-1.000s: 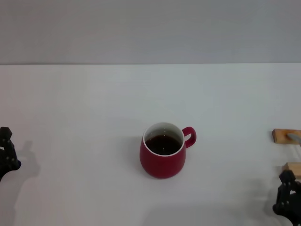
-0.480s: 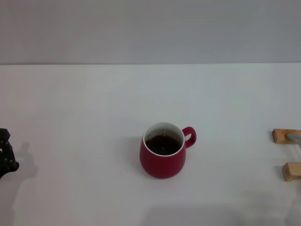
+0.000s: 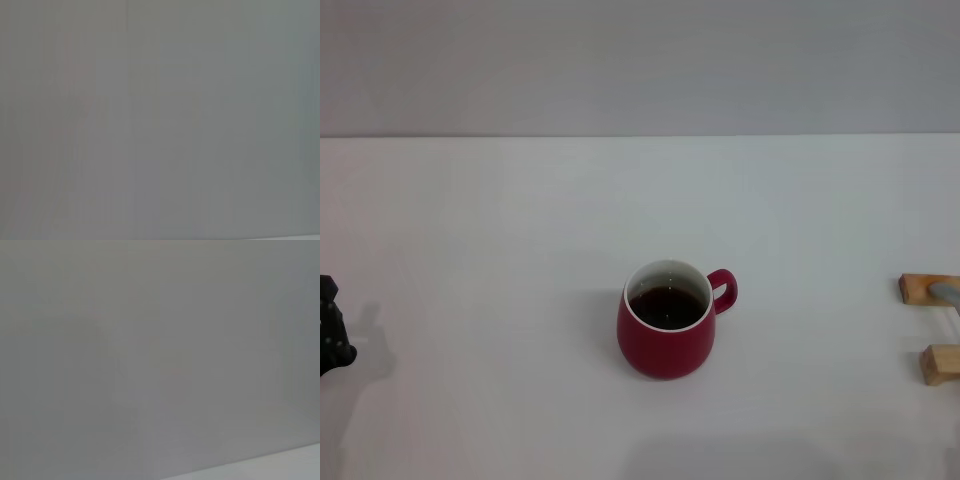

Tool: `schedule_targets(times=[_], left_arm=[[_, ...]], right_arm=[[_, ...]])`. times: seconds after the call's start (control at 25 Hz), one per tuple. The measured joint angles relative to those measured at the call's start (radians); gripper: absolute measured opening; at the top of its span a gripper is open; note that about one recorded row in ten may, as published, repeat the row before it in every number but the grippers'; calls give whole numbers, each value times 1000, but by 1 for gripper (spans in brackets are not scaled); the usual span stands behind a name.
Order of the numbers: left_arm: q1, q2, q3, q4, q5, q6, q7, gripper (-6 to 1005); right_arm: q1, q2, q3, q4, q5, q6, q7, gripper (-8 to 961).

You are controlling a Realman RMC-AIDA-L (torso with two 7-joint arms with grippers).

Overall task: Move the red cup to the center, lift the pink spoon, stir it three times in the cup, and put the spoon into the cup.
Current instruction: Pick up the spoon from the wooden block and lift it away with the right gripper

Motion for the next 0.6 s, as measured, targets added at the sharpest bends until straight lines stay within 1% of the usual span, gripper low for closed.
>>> schedule_targets(times=[0.16, 0.28, 0.36, 0.6], left_arm=[[-5, 1, -1, 14, 0, 1, -28, -2], [-10, 1, -1, 18, 0, 1, -30, -2], [-11, 1, -1, 19, 2, 0, -30, -2], [-12, 1, -1, 23, 2, -1, -32, -2]], right_arm=[[-24, -2, 1, -2, 26, -2, 4, 404], [-24, -3, 0, -7, 32, 1, 18, 482], [-22, -3, 2, -26, 39, 19, 62, 534], [-15, -3, 9, -64, 41, 58, 113, 528]])
